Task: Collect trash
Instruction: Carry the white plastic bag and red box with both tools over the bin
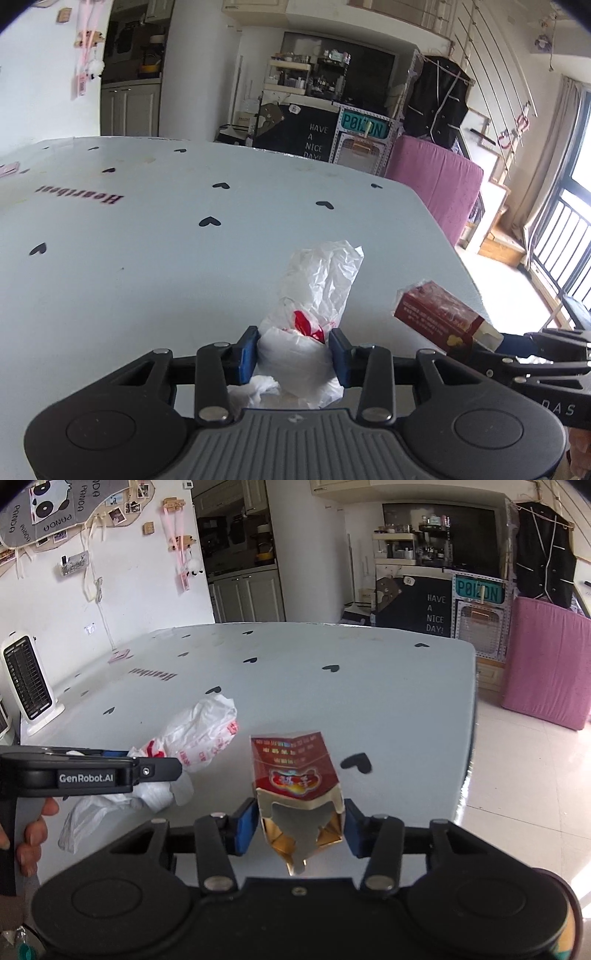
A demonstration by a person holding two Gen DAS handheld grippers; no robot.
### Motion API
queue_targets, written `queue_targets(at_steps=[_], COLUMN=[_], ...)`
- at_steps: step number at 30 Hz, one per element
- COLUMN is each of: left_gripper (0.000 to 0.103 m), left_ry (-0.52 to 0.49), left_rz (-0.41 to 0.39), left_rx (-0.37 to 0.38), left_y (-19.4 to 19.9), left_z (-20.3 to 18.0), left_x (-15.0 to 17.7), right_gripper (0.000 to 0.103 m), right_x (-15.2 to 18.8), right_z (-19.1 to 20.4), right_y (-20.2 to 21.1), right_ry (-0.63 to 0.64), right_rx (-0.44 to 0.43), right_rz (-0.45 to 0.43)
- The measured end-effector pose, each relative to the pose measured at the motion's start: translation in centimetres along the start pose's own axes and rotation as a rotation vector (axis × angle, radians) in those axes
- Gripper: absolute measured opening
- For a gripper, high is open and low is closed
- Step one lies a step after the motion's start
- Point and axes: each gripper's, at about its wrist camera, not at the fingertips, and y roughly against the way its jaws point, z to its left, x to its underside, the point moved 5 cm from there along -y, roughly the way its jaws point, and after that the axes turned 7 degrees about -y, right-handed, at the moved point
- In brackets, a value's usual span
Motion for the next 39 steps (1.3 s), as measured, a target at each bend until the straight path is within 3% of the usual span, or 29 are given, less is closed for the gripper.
queue_targets(at_steps=[19,39], left_gripper=[0.042,0.042], left_ry=[-0.017,-0.150], left_rz=[-0.090,-0.084], left_rx=[-0.019,0.098], left_y=[7.7,7.5], left_z=[-6.6,-16.9], left_x=[0.0,1.1], right_gripper=[0.048,0.049], right_x=[1.4,3.9], right_z=[-2.7,-10.5], right_y=[9.6,16.7], right_ry=[-0.088,-0.195], right_rx=[0.048,0.182], right_rz=[-0.092,-0.166])
